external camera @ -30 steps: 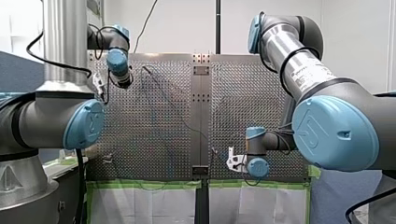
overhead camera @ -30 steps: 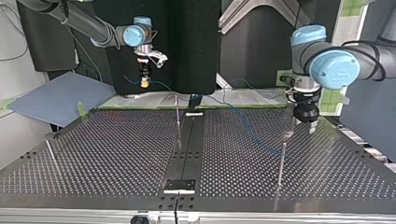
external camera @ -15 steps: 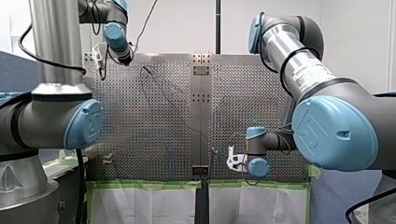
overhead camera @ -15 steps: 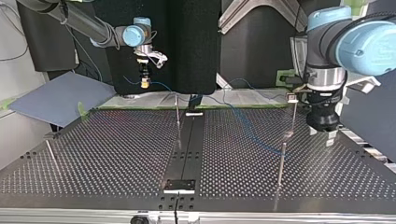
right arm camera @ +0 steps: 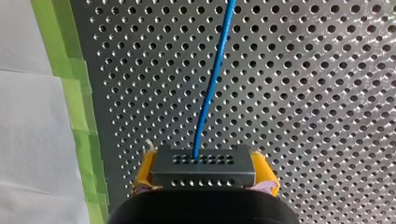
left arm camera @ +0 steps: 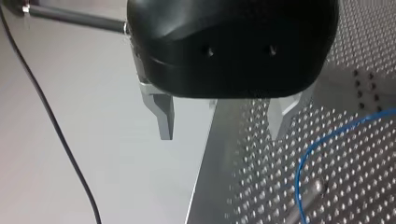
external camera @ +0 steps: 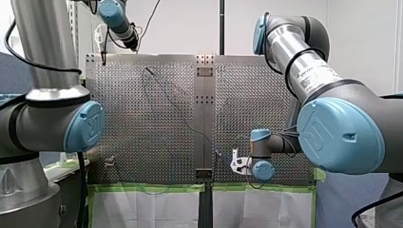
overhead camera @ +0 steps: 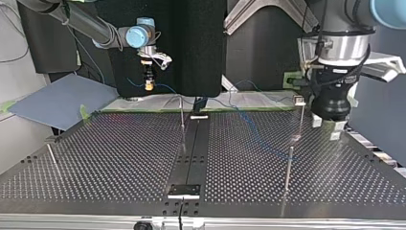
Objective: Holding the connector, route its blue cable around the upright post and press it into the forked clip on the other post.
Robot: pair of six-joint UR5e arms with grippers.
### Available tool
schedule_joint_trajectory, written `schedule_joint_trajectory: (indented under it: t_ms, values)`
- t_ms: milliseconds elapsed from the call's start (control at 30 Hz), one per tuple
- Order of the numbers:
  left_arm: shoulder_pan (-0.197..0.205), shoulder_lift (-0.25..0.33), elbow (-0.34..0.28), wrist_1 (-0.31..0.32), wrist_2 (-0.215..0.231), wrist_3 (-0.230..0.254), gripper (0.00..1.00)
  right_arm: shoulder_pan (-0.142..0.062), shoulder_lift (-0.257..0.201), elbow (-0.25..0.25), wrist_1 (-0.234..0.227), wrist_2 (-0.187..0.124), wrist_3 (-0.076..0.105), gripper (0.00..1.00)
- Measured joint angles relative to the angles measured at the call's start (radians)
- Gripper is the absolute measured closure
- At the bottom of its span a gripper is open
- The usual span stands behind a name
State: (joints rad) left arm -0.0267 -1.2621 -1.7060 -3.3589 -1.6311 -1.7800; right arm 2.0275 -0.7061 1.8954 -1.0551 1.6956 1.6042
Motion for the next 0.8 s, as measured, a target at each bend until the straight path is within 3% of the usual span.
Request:
schedule_joint_trajectory:
  t_ms: [167, 533, 800]
  values:
    - [-0.021, 0.002, -0.016, -0.037, 0.003, 0.011, 0.00, 0.000, 0.000, 0.000, 0.002, -0.002, 0.000, 0.98]
    - [-0.061, -0.074, -0.025, -0.127, -0.017, 0.022, 0.00, 0.001, 0.000, 0.000, 0.006, -0.002, 0.001, 0.98]
    - [-0.071, -0.072, -0.025, -0.195, -0.026, 0.022, 0.00, 0.001, 0.001, 0.000, 0.006, -0.002, 0.001, 0.98]
